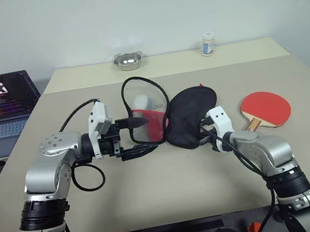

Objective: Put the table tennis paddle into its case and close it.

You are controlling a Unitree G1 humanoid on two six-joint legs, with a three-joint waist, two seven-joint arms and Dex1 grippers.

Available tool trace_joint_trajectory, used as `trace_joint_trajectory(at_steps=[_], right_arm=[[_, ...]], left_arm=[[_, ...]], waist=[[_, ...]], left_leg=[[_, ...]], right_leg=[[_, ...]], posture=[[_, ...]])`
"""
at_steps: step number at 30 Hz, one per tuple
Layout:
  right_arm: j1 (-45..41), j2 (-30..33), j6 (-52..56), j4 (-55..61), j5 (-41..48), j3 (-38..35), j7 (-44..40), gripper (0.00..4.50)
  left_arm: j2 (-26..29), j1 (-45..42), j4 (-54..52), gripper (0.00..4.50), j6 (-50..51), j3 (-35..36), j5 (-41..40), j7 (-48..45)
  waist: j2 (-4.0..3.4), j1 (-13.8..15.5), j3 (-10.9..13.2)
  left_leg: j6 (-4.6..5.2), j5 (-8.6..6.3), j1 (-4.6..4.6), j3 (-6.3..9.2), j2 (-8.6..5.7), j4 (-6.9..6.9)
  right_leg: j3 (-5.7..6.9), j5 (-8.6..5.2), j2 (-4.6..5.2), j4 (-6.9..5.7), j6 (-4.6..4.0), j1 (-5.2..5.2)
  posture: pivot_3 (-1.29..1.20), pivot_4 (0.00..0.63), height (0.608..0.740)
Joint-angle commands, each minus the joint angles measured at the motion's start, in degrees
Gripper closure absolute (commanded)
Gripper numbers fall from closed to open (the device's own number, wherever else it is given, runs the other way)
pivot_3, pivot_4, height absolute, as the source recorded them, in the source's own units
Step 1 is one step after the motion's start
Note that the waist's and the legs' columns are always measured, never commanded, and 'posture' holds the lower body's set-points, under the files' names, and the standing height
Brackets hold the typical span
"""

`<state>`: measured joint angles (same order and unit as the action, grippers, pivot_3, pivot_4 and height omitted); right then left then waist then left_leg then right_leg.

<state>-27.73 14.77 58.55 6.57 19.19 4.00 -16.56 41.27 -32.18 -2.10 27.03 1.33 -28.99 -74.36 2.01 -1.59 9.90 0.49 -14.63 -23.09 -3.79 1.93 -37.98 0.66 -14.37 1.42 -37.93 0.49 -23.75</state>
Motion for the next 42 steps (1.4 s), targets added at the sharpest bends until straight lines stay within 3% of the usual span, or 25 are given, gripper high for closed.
trace_joint_trajectory(at_steps=[1,10,21,24,35,38,42], right_arm=[[1.69,3.20,3.27,4.90,1.76,-0.94,-2.82,4.48],[-0.34,12.93,2.63,1.11,1.25,-2.68,-8.43,4.48],[-4.04,15.92,-1.08,-5.88,-1.03,-1.76,-11.06,4.48],[-4.20,16.07,-1.44,-6.23,-1.18,-1.97,-11.26,3.87],[-4.20,19.02,5.97,3.45,1.16,-14.11,-6.83,0.05],[-2.49,16.63,9.45,6.45,-0.51,-18.30,-0.98,0.05],[-0.61,6.42,15.47,13.17,-4.43,-24.30,11.28,0.05]], left_arm=[[-0.06,-0.59,-0.99,0.00,-1.48,-0.37,-0.08,-0.30],[-1.41,-1.87,0.86,0.00,-3.15,-2.44,0.75,-0.71],[-1.83,-1.59,1.19,0.00,-3.97,-3.06,1.02,-0.57],[-1.92,-1.47,1.12,0.00,-4.05,-3.12,1.06,-0.49],[-3.30,-1.22,0.74,0.00,-4.35,-3.80,0.94,-0.11],[-3.89,-1.41,0.83,0.00,-4.55,-4.12,0.98,-0.16],[-4.69,-2.81,2.40,0.00,-5.45,-5.12,1.42,-1.28]], waist=[[0.00,0.01,0.00],[0.01,0.09,0.01],[0.02,0.06,0.01],[0.02,0.06,0.01],[-0.01,0.09,0.03],[0.00,0.10,0.03],[-0.01,0.10,0.03]], left_leg=[[0.00,0.00,0.00,0.00,0.00,0.00],[0.00,0.00,0.00,0.00,-0.07,-0.01],[0.01,0.00,-0.02,-0.02,-0.06,0.00],[0.01,0.00,-0.02,-0.03,-0.08,-0.01],[0.01,0.00,-0.05,-0.01,-0.04,0.00],[0.00,0.00,-0.05,-0.01,-0.03,0.01],[-0.01,0.01,-0.05,-0.02,0.00,0.00]], right_leg=[[0.00,-0.01,0.00,-0.01,0.01,-0.01],[0.01,-0.09,-0.01,0.00,0.15,0.00],[-0.01,-0.08,-0.03,0.01,0.14,-0.02],[-0.02,-0.08,-0.03,0.01,0.14,-0.02],[-0.01,-0.07,0.00,0.01,0.14,-0.04],[-0.01,-0.07,0.00,0.02,0.14,-0.04],[-0.02,-0.08,0.00,-0.06,0.14,-0.07]], posture=[[0.00,0.150,0.740],[0.00,0.150,0.740],[0.00,0.150,0.740],[0.00,0.150,0.740],[0.00,0.150,0.740],[0.00,0.150,0.740],[0.00,0.150,0.740]])
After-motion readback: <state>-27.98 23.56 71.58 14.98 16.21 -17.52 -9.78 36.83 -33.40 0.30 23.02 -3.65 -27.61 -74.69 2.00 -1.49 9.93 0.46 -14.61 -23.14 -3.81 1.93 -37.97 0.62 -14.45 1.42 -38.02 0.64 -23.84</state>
